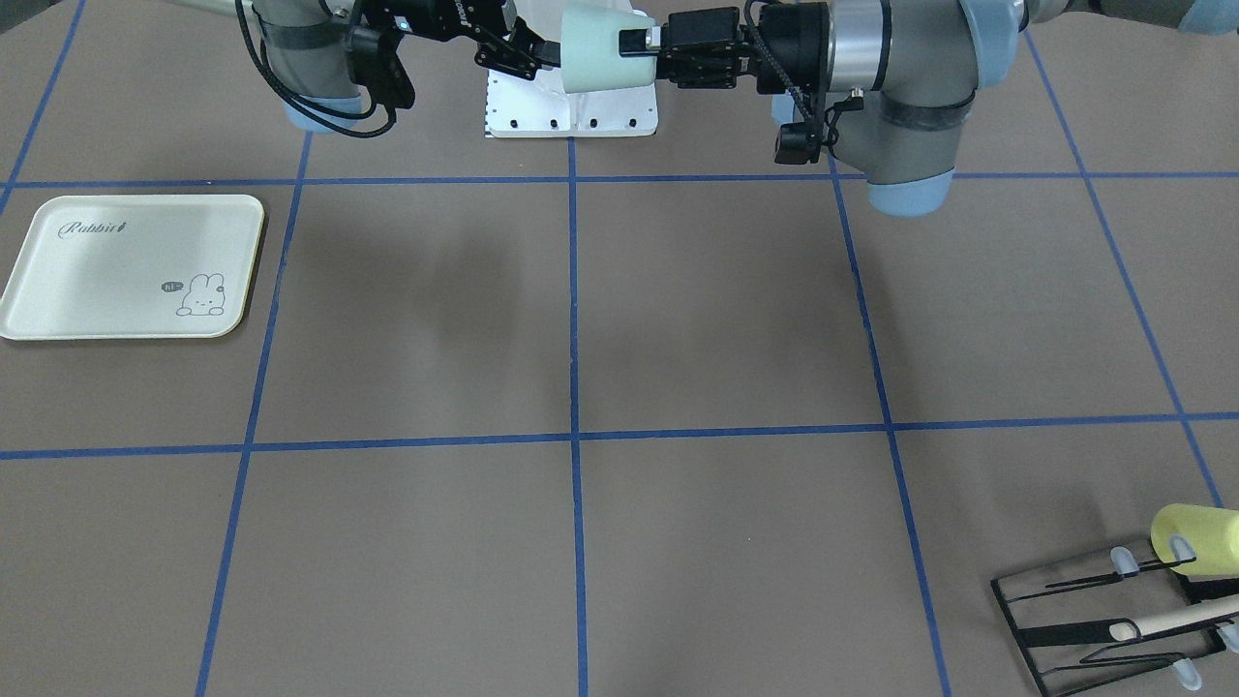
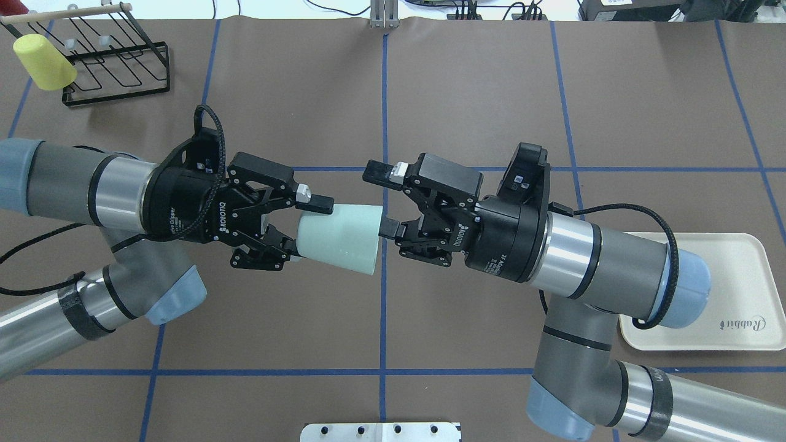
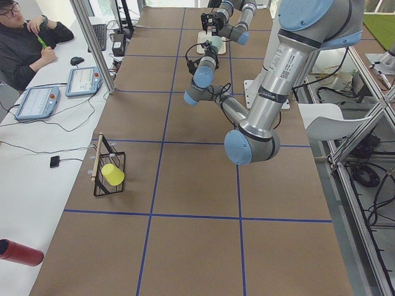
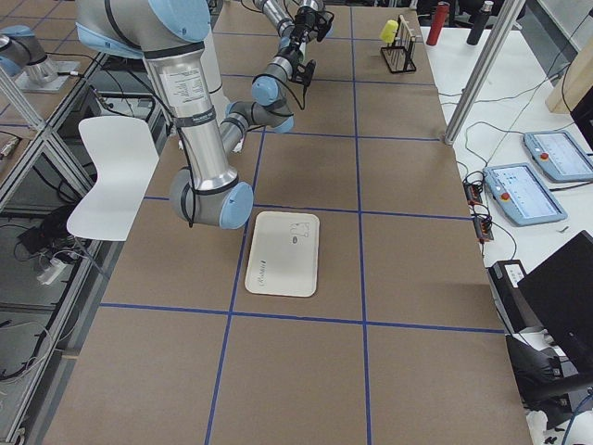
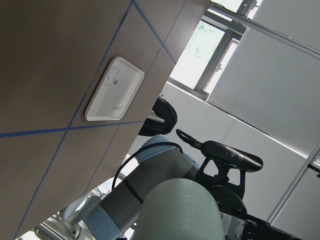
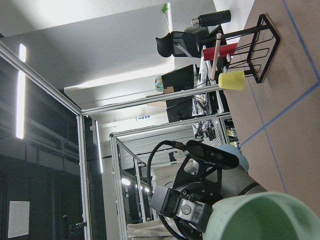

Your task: Left arm grabs green cup and hands to right arm on tray

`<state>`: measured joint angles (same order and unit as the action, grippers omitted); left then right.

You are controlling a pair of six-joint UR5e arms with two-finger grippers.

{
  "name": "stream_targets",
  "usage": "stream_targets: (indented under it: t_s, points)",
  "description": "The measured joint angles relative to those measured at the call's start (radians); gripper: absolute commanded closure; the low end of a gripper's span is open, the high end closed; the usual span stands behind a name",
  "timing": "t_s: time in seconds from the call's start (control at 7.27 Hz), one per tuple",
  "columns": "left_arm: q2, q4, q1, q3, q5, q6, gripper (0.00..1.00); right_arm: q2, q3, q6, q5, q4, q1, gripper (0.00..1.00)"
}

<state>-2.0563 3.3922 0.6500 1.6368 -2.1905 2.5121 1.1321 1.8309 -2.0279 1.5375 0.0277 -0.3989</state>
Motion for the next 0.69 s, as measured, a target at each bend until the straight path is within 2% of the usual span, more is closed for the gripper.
stream_targets:
  t_s: [0.28,0.69]
  points:
    - [-0.002,-0.001,-0.014,-0.002,-0.002,-0.001,1.00,0.001,0.000,0.016,0.007,-0.003,0.000,0.07]
    - [-0.003,-0.004,-0.016,-0.003,-0.009,-0.004,1.00,0.004,0.003,0.034,0.086,-0.055,-0.032,0.06]
